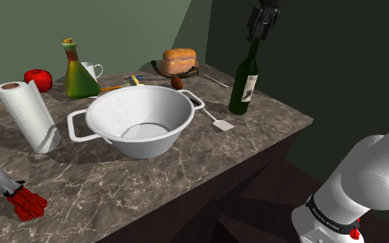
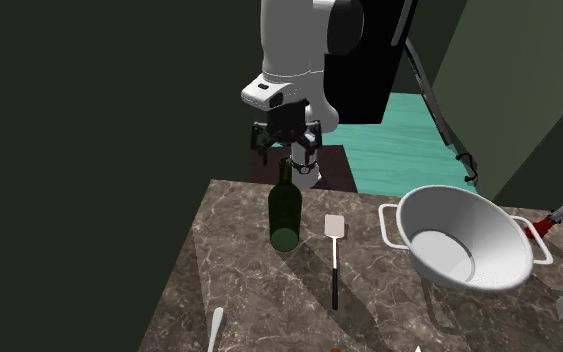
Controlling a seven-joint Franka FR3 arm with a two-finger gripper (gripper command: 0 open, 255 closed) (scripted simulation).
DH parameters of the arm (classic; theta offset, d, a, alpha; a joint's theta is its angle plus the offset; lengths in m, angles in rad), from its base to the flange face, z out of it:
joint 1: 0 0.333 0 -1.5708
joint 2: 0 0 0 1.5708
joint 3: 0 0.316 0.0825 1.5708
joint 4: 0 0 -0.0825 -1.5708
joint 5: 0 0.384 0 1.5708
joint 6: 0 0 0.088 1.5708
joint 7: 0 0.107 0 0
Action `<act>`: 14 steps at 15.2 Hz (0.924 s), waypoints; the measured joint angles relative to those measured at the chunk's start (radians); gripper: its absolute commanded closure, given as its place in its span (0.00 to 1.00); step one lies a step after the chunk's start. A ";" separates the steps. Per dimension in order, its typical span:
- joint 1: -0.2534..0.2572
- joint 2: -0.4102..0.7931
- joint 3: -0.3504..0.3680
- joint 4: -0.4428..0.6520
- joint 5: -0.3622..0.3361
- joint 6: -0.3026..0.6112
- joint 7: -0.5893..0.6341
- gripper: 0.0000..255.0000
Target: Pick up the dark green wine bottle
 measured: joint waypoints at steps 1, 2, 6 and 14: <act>-0.001 -0.002 -0.001 -0.013 0.000 0.011 -0.002 0.00; -0.001 -0.004 -0.002 -0.030 -0.001 0.026 -0.002 0.00; -0.001 -0.021 0.000 -0.080 -0.003 0.060 0.000 1.00; -0.002 -0.025 0.000 -0.086 -0.004 0.064 0.000 1.00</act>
